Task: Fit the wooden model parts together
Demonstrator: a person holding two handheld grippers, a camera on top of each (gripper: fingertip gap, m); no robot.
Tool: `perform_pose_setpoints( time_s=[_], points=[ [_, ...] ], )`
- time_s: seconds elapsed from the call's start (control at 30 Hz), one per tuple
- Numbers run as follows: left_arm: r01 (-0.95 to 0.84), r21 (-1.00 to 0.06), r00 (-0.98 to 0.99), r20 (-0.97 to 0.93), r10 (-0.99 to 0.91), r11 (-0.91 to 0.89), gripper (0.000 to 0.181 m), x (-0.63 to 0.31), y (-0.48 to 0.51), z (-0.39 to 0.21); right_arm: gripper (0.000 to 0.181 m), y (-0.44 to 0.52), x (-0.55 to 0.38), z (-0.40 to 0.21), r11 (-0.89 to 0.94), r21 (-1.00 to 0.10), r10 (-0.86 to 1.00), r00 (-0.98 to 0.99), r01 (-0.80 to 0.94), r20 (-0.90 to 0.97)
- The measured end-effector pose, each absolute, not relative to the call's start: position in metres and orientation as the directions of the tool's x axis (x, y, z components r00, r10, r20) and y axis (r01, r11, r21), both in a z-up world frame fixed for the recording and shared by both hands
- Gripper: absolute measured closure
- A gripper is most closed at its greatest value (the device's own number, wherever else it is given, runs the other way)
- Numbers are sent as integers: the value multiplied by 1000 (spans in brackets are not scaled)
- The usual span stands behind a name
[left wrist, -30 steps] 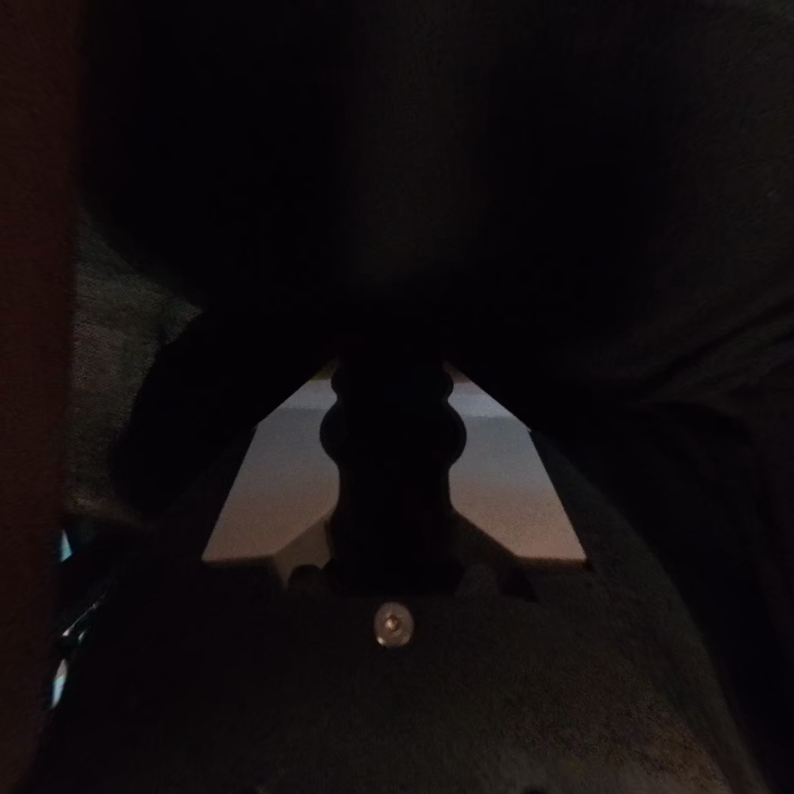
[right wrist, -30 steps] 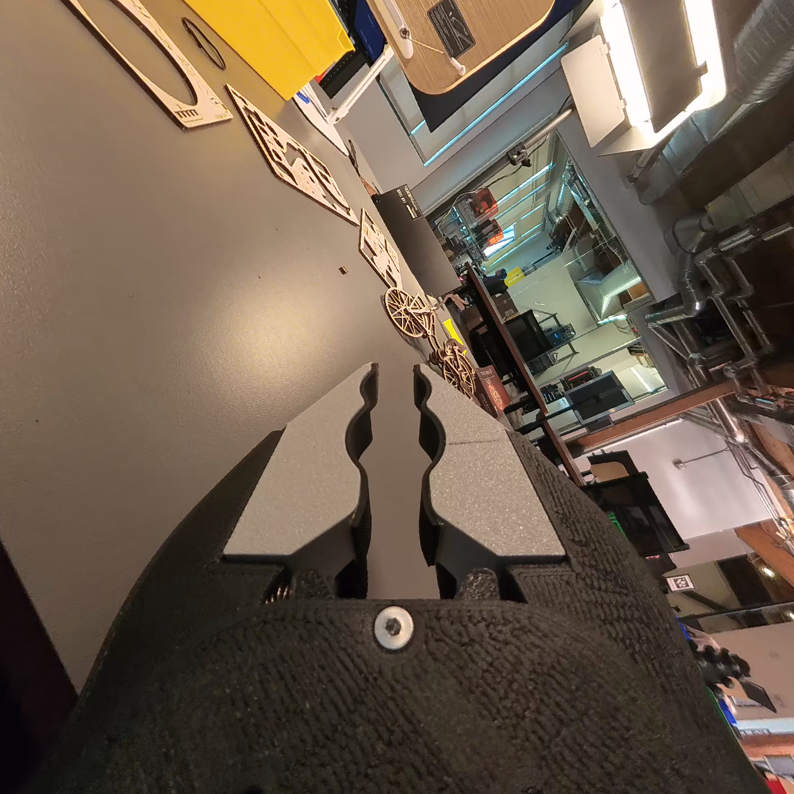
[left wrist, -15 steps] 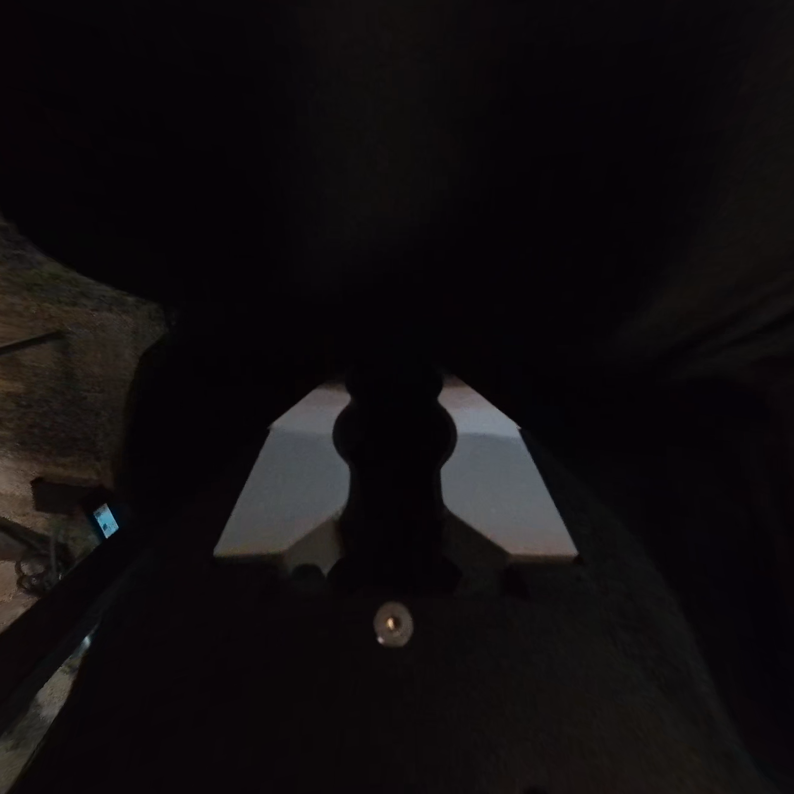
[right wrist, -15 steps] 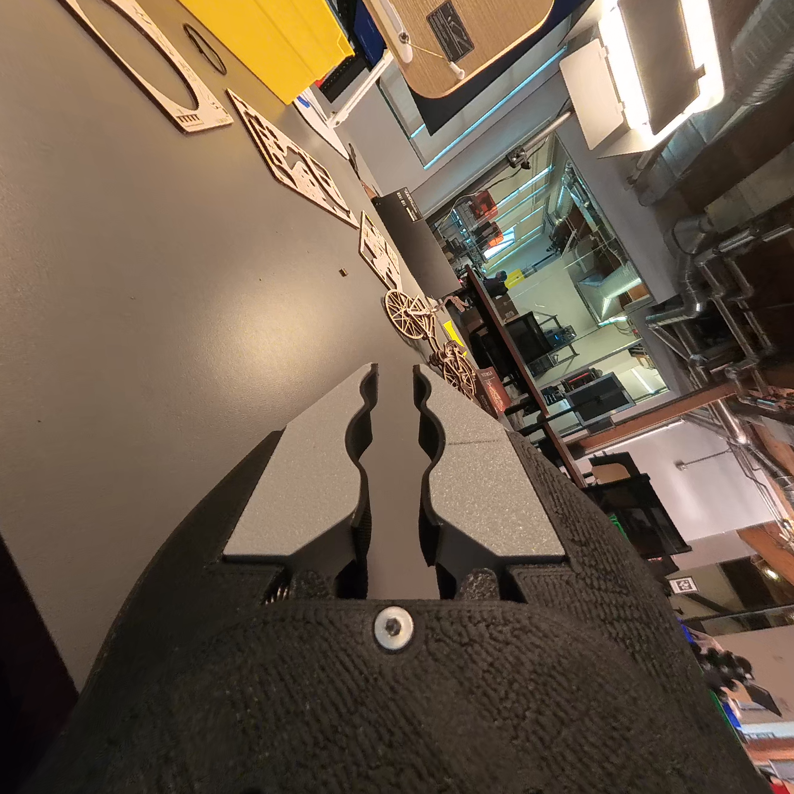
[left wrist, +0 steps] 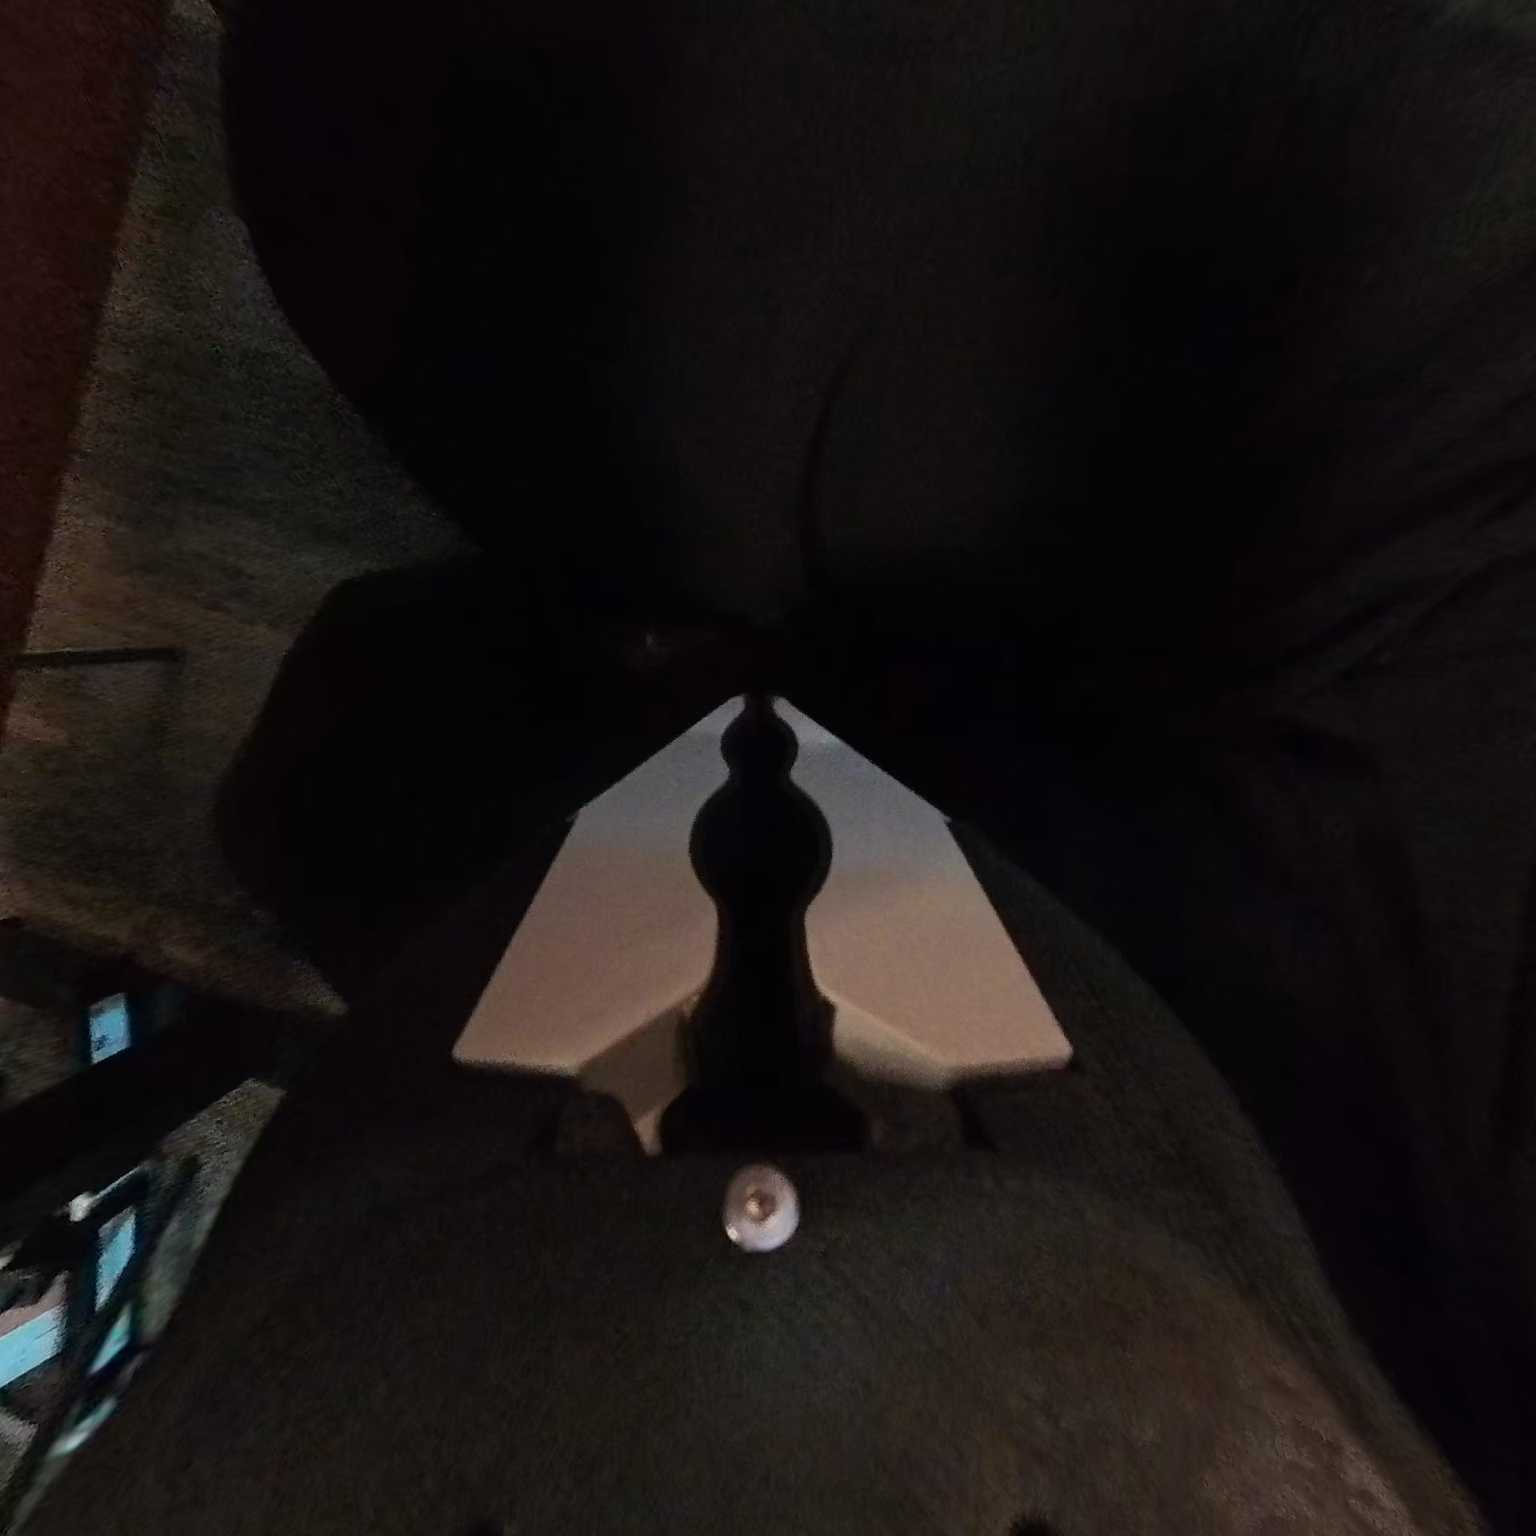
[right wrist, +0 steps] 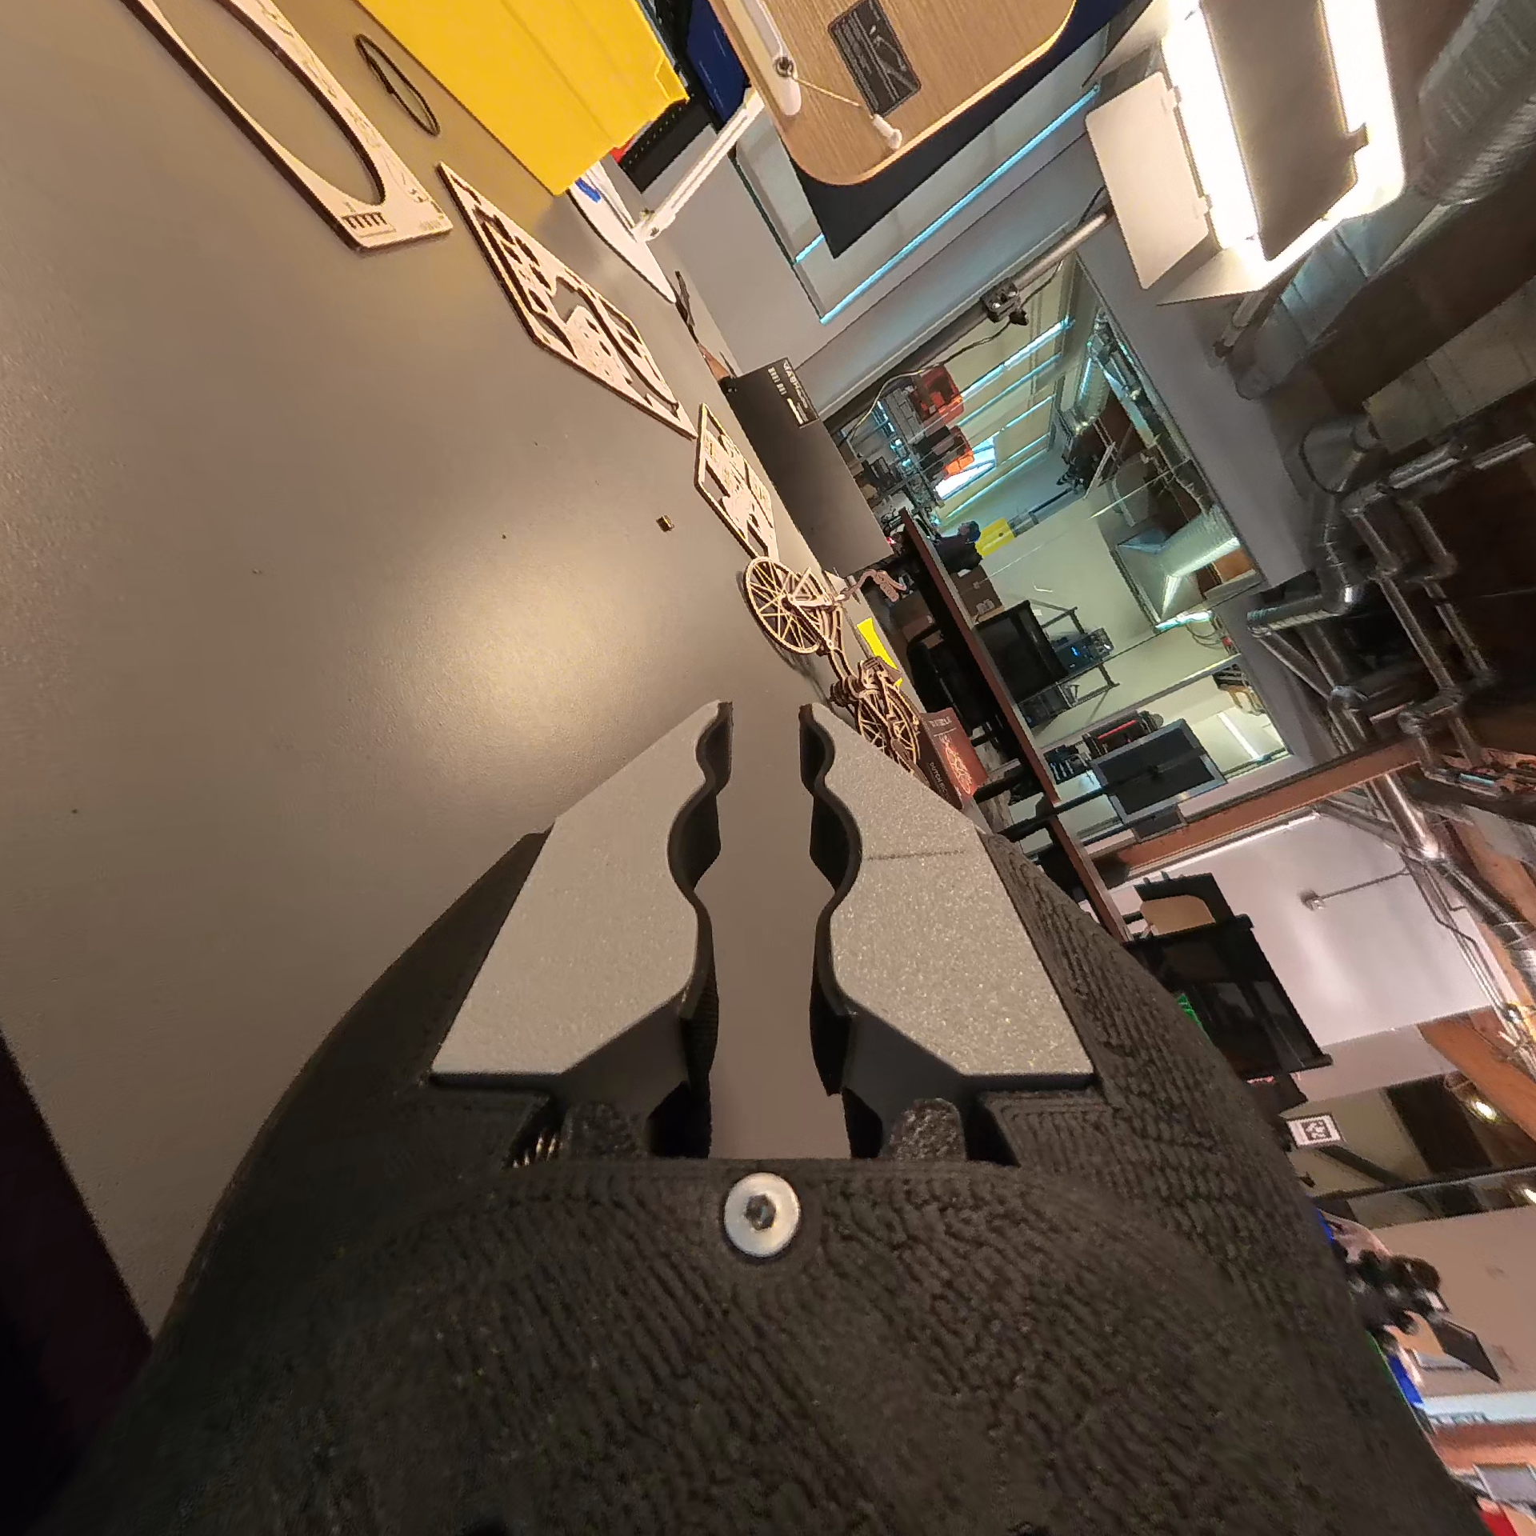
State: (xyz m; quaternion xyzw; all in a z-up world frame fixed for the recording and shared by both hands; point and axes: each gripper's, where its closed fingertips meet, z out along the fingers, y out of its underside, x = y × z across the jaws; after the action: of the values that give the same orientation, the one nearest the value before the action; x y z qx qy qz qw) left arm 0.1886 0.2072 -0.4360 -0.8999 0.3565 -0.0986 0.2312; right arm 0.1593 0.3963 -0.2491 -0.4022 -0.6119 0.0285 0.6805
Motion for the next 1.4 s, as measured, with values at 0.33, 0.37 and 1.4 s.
perform_pose_setpoints(
  time_s=[0.33, 0.37, 1.4],
  points=[
    [-599, -461, 754, -50, -655, -655, 153, 185, 228, -442, 167, 396, 159, -250, 676, -577, 528, 245, 458, 813],
    [-612, -426, 755, -64, -653, -666, 151, 184, 231, -445, 167, 396, 159, -250, 676, -577, 529, 244, 458, 813],
    [-674, -372, 720, -138, -680, -638, 181, 182, 228, -458, 167, 392, 157, -251, 686, -576, 532, 234, 444, 814]
  ],
)
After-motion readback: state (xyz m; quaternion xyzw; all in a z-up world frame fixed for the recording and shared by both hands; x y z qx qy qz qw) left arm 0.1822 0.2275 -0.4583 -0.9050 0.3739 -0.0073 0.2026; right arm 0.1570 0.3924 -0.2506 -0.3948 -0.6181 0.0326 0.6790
